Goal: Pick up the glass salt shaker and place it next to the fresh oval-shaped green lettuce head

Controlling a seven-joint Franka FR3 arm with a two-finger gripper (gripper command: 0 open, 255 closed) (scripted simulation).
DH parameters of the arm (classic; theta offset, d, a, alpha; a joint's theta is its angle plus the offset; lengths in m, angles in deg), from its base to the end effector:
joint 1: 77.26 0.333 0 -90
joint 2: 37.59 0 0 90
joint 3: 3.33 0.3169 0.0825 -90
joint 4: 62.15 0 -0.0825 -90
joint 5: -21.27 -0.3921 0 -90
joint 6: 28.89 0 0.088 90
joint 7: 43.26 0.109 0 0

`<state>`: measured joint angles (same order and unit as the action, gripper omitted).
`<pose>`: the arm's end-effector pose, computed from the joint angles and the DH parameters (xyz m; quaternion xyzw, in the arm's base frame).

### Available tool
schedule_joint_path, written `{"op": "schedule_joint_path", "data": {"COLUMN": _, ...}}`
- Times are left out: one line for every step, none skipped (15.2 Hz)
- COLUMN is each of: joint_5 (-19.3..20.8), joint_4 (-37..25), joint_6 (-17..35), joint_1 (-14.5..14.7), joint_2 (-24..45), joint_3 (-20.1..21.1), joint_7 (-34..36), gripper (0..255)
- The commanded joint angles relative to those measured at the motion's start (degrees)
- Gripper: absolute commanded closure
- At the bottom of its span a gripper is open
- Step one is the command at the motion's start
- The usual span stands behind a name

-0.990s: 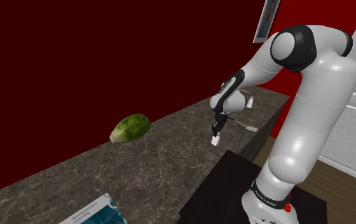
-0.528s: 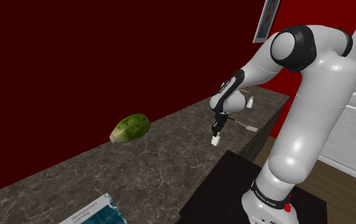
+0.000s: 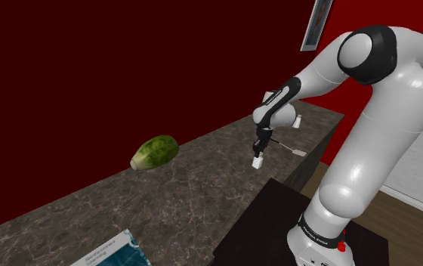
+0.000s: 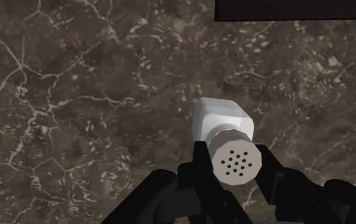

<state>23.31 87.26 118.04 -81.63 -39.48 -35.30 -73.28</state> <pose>0.3545 -0.2583 0.2539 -0.9992 0.0400 0.0068 0.0034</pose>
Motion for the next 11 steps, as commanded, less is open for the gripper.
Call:
{"op": "schedule_joint_path", "data": {"joint_5": 1.6, "joint_4": -0.3, "joint_6": -1.9, "joint_1": -0.2, "joint_2": -1.8, "joint_3": 0.0, "joint_7": 1.1, "gripper": 255}}
{"op": "schedule_joint_path", "data": {"joint_5": 2.3, "joint_4": -0.5, "joint_6": -2.8, "joint_1": -0.3, "joint_2": -2.6, "joint_3": 0.0, "joint_7": 1.6, "gripper": 255}}
{"op": "schedule_joint_path", "data": {"joint_5": 3.0, "joint_4": -0.6, "joint_6": -3.7, "joint_1": -0.5, "joint_2": -3.5, "joint_3": 0.1, "joint_7": 2.1, "gripper": 255}}
{"op": "schedule_joint_path", "data": {"joint_5": 3.6, "joint_4": -0.8, "joint_6": -4.6, "joint_1": -0.6, "joint_2": -4.3, "joint_3": 0.2, "joint_7": 2.5, "gripper": 255}}
{"op": "schedule_joint_path", "data": {"joint_5": 4.1, "joint_4": -1.0, "joint_6": -5.6, "joint_1": -0.7, "joint_2": -5.2, "joint_3": 0.3, "joint_7": 2.9, "gripper": 255}}
{"op": "schedule_joint_path", "data": {"joint_5": 4.6, "joint_4": -1.2, "joint_6": -6.5, "joint_1": -0.9, "joint_2": -6.0, "joint_3": 0.5, "joint_7": 3.3, "gripper": 255}}
{"op": "schedule_joint_path", "data": {"joint_5": 5.1, "joint_4": -1.4, "joint_6": -7.4, "joint_1": -1.0, "joint_2": -6.7, "joint_3": 0.6, "joint_7": 3.7, "gripper": 255}}
{"op": "schedule_joint_path", "data": {"joint_5": 5.5, "joint_4": -1.7, "joint_6": -8.4, "joint_1": -1.1, "joint_2": -7.5, "joint_3": 0.8, "joint_7": 4.0, "gripper": 255}}
{"op": "schedule_joint_path", "data": {"joint_5": 5.9, "joint_4": -1.9, "joint_6": -9.3, "joint_1": -1.2, "joint_2": -8.2, "joint_3": 0.9, "joint_7": 4.3, "gripper": 255}}
{"op": "schedule_joint_path", "data": {"joint_5": 6.3, "joint_4": -2.2, "joint_6": -10.2, "joint_1": -1.3, "joint_2": -9.0, "joint_3": 1.1, "joint_7": 4.6, "gripper": 255}}
{"op": "schedule_joint_path", "data": {"joint_5": 6.6, "joint_4": -2.5, "joint_6": -11.2, "joint_1": -1.4, "joint_2": -9.7, "joint_3": 1.2, "joint_7": 4.9, "gripper": 255}}
